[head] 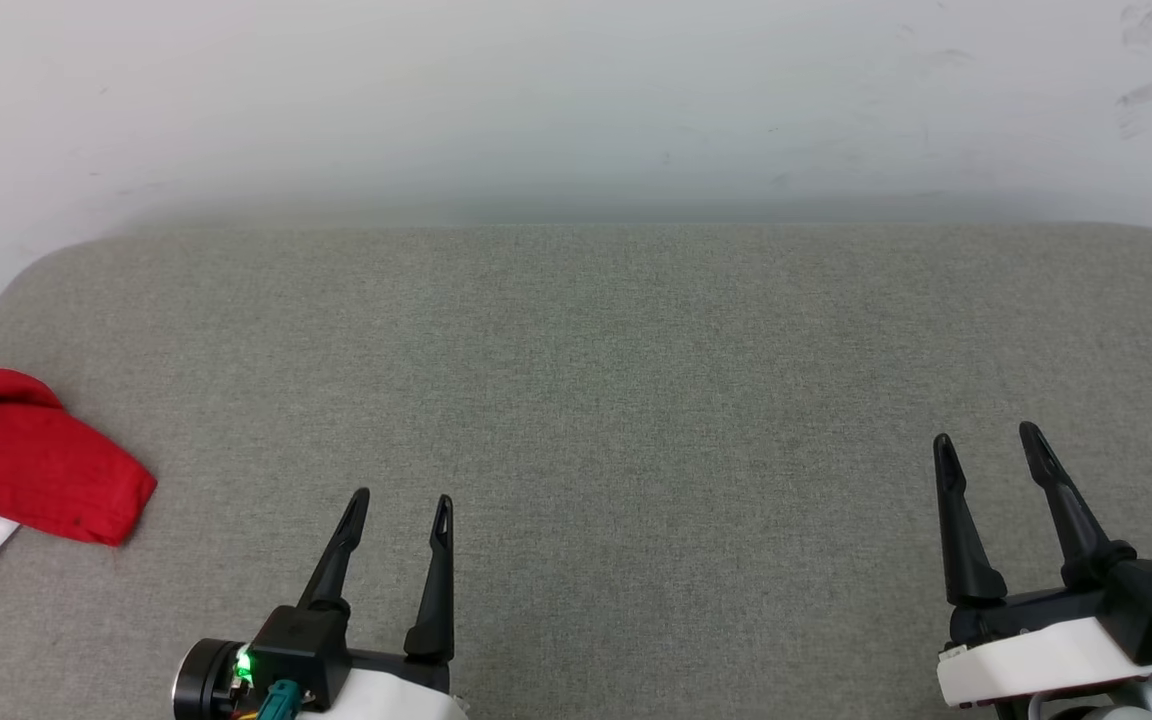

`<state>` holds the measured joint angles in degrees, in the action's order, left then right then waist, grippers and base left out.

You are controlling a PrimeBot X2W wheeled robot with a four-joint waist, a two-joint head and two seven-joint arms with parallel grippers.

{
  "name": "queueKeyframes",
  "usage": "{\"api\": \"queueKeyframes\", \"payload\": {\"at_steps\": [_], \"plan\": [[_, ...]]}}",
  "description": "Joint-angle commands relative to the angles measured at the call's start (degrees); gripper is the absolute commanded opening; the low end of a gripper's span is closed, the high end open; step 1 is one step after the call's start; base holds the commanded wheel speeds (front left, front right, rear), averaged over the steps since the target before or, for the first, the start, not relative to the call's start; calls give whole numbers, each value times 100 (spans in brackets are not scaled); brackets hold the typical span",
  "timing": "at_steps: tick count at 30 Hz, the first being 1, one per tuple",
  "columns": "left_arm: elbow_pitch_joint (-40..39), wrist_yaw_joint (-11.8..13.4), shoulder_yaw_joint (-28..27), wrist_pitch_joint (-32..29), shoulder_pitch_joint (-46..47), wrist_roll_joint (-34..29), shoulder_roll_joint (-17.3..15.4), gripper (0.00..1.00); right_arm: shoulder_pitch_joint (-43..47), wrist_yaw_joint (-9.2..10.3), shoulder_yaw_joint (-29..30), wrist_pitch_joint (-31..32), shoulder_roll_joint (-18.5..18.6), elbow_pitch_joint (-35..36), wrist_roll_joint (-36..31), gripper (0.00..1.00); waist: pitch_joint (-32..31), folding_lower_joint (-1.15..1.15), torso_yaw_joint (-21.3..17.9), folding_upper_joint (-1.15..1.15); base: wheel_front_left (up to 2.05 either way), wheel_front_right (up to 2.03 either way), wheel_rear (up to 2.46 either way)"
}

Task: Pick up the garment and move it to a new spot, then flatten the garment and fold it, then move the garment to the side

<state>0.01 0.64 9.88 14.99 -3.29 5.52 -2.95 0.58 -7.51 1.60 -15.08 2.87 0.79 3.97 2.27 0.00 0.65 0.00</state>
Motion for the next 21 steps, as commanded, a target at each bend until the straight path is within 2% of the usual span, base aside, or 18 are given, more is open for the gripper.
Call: {"api": "queueKeyframes", "payload": {"at_steps": [1,14,21], "plan": [[31,-22,-5,29,-33,72,6,100,24,4,-13,-14,1,5,5,100,3,0,3,0,0,0,0],[153,-70,-54,24,57,375,6,100,100,4,-53,-13,-1,-57,46,100,3,0,225,0,0,0,0],[192,-87,-181,24,50,449,6,100,160,4,-185,-13,0,-121,-56,100,-24,0,673,0,0,0,0]]}}
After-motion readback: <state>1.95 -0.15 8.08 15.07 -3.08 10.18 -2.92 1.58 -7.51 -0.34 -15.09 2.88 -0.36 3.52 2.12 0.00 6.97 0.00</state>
